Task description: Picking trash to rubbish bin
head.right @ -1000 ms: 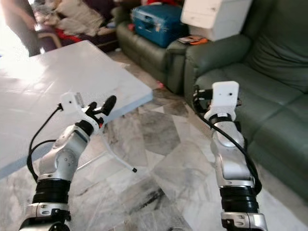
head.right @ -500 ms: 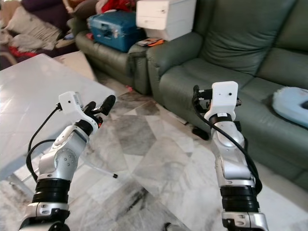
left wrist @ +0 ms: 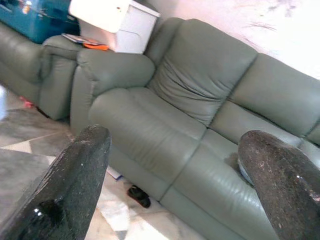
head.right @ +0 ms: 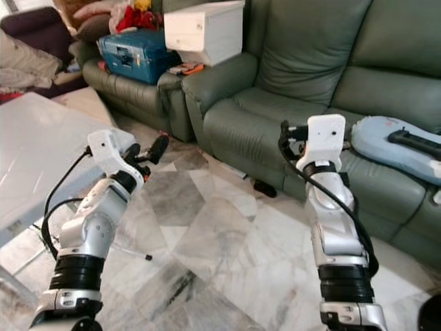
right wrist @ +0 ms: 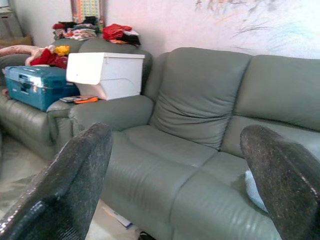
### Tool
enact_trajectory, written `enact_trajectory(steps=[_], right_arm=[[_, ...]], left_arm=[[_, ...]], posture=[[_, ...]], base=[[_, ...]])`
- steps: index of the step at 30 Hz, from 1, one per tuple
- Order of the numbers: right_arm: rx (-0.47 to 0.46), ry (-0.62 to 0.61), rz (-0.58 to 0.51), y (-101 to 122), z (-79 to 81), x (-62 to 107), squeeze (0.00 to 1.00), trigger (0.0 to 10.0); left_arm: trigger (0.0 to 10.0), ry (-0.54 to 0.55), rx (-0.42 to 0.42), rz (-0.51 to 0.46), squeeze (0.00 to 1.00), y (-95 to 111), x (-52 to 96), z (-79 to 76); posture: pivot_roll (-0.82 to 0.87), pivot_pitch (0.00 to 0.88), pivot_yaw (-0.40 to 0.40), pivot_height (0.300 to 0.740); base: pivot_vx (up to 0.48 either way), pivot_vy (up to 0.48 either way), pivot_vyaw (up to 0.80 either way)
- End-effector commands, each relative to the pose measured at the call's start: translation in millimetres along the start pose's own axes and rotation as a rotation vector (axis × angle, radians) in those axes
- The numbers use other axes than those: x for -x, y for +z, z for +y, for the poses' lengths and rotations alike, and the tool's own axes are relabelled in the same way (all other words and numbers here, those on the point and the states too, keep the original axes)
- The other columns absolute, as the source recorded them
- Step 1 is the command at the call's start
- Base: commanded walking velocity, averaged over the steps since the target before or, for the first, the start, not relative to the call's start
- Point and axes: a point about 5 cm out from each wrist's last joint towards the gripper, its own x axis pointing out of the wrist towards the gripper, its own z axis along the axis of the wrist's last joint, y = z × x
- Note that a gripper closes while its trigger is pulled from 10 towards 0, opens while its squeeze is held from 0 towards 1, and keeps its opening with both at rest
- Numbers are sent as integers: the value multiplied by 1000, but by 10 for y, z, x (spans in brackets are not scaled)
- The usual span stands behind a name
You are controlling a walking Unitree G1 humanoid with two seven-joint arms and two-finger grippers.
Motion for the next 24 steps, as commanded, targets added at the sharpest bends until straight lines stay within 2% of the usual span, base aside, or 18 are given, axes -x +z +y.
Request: enact_trajectory(steps=[1,13,20,24], right_arm=[[1,14,-21,56,30,-6,0,10000],[4,17,-17,48,23,7,0,10000],[8,18,-11,30,15,26,0,10000],[8,20,-5,12,31,27,0,10000]], left_arm=[[10000,4,-15,-5,0,29,8,17],[10000,18,-3,-4,0,7,12,25],[10000,19,-2,-2,0,-22,25,19],[10000,13,-28,6,0,-38,31,29]], posture=[[-127,0,59,740],[-131,0,55,740],[-132,0,54,740],[-128,0,55,740]], base=[[322,356,0],[348,122,0],[0,0,0],[0,0,0]])
